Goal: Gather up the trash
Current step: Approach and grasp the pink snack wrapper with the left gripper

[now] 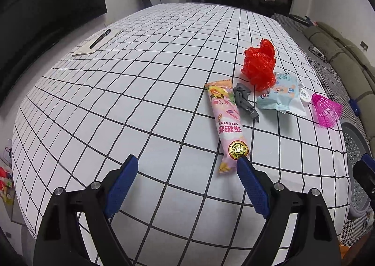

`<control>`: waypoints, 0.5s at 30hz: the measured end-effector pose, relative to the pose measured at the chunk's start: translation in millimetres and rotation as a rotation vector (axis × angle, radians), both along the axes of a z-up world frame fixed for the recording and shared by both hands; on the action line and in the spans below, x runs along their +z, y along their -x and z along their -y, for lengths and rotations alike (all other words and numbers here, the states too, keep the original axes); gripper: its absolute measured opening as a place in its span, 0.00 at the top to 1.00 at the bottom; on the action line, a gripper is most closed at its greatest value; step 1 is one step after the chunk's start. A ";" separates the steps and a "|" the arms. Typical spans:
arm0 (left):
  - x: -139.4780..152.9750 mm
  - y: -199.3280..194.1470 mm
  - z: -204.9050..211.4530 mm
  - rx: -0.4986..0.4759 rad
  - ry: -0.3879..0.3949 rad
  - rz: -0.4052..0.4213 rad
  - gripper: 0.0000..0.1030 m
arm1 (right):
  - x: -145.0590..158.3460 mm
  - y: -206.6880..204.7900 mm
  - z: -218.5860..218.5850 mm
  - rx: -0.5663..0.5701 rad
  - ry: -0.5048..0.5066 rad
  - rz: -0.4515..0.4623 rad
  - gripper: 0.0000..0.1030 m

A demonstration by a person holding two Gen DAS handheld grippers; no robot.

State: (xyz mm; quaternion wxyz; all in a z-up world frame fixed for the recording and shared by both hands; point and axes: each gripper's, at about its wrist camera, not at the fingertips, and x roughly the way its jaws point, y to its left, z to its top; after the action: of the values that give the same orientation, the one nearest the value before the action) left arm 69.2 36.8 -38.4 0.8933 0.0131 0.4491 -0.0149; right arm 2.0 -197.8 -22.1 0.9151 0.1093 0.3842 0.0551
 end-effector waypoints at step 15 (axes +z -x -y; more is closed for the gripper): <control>-5.5 -39.8 22.8 -0.053 0.024 -0.046 0.17 | -11.2 -8.0 14.2 -0.029 -0.028 -0.024 0.21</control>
State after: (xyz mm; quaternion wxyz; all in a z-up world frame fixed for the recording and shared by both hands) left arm 109.0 14.0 -44.0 0.8820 0.0138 0.4689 -0.0440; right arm 10.0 -212.0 -33.3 0.9095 0.1281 0.3929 0.0458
